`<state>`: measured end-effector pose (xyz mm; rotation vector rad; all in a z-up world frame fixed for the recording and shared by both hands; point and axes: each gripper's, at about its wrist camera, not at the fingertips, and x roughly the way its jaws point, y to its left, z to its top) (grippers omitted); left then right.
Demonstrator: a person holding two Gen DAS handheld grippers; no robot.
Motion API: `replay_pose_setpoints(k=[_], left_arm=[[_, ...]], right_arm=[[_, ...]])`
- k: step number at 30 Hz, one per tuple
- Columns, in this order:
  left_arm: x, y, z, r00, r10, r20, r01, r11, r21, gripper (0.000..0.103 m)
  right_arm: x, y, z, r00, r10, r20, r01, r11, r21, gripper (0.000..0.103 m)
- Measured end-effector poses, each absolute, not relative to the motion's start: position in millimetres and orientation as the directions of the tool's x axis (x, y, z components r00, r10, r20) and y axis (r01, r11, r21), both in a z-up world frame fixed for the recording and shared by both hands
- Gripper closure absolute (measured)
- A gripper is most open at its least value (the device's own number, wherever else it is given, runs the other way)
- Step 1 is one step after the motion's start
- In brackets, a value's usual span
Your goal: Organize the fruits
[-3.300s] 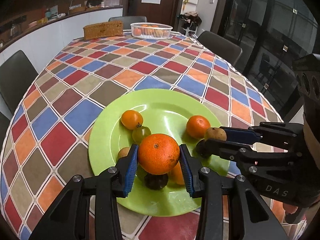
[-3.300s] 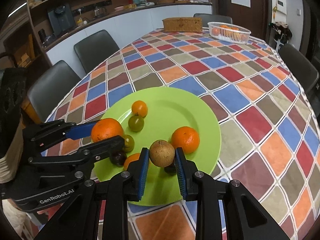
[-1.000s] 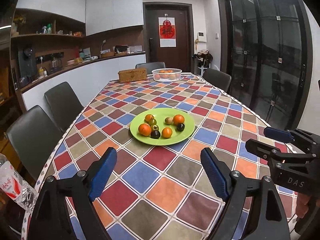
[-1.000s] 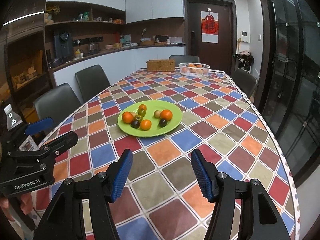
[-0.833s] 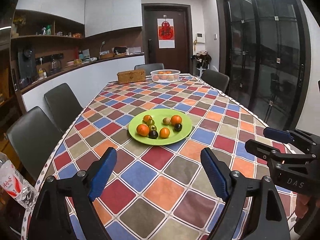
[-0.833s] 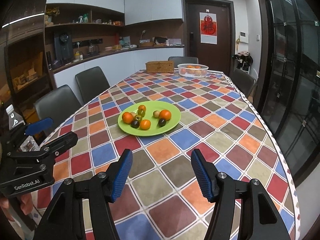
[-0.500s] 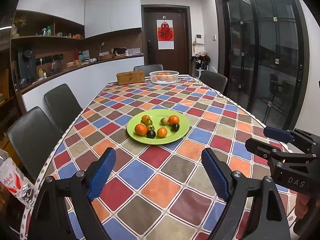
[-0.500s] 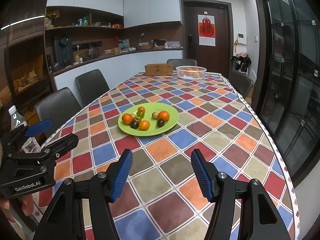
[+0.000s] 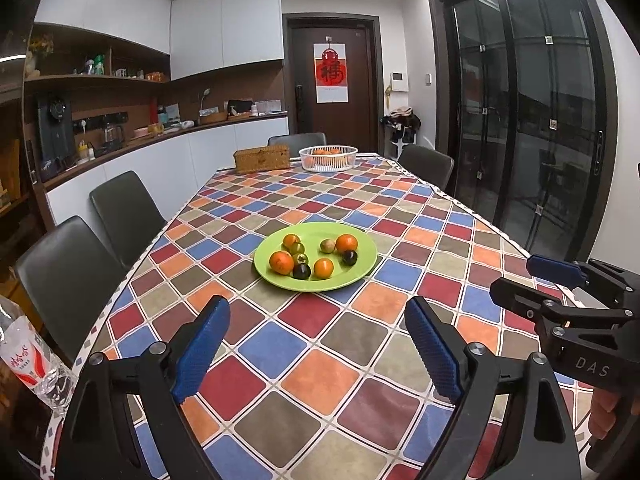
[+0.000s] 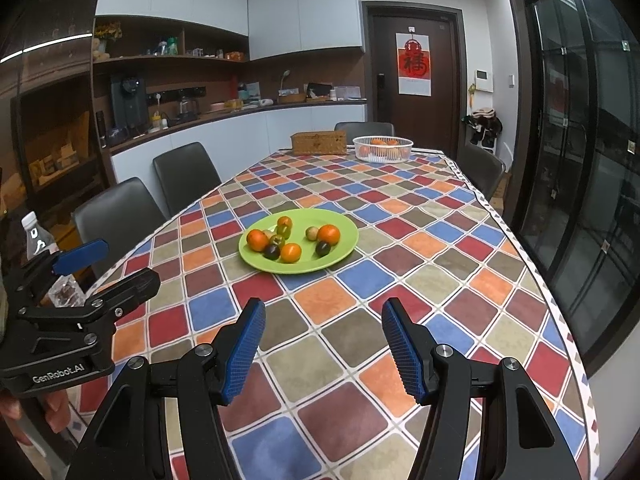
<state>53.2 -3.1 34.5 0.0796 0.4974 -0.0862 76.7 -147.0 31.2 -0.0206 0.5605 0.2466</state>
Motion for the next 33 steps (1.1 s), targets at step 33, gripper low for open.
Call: replay_pose_setpoints(k=[33], left_arm=[[45.8, -2.8, 46.2, 0.888, -0.040, -0.458, 0.071, 0.996, 0.050, 0.000]], right_arm=[[72.2, -147.4, 35.5, 0.823, 0.234, -0.517, -0.240, 0.969, 0.057, 0.042]])
